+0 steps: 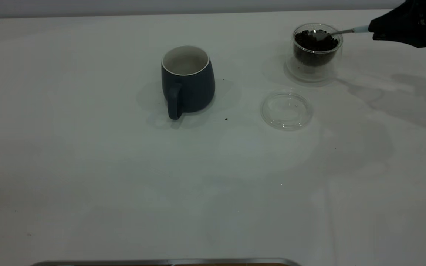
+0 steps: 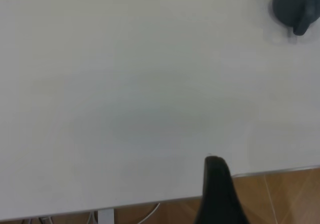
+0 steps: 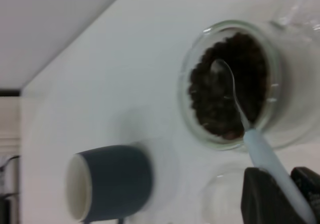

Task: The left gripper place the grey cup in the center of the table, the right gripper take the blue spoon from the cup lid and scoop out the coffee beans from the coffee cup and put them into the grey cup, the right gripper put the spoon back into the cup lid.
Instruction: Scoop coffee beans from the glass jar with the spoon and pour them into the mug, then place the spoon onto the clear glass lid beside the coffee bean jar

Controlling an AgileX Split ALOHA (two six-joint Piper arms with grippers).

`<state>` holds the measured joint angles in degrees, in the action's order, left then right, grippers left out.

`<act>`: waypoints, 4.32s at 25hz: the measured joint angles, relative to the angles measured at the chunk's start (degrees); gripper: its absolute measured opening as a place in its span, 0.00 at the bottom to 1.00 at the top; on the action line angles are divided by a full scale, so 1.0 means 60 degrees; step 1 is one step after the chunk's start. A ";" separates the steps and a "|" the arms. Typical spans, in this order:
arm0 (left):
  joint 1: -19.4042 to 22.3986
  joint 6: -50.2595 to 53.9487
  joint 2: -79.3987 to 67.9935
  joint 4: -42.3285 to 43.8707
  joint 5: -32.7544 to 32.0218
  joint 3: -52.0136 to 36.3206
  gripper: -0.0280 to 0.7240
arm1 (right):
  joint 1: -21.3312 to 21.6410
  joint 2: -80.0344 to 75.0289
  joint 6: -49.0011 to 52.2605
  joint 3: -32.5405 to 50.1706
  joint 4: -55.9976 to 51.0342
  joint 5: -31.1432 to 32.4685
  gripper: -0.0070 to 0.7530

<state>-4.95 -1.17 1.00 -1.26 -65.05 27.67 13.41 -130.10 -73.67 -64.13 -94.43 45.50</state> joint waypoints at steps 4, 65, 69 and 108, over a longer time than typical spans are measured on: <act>0.0000 0.0000 0.0000 0.0000 0.0000 0.0000 0.79 | 0.0000 0.0000 -0.0007 0.0000 0.0216 -0.0260 0.16; 0.0000 -0.0001 0.0000 0.0000 0.0000 0.0000 0.79 | -0.2847 -0.0574 0.1417 -0.0065 -0.1223 0.2705 0.16; 0.0000 -0.0001 0.0000 0.0000 0.0000 0.0000 0.79 | -0.3359 -0.0574 0.1417 -0.0099 -0.1273 0.2249 0.16; 0.0000 -0.0013 0.0000 0.0000 0.0000 0.0000 0.79 | -0.0717 0.1349 -0.1479 0.3477 -0.1378 0.1071 0.16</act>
<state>-4.95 -1.25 1.00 -1.26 -65.05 27.67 9.11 -122.01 -82.55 -43.27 -102.70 51.93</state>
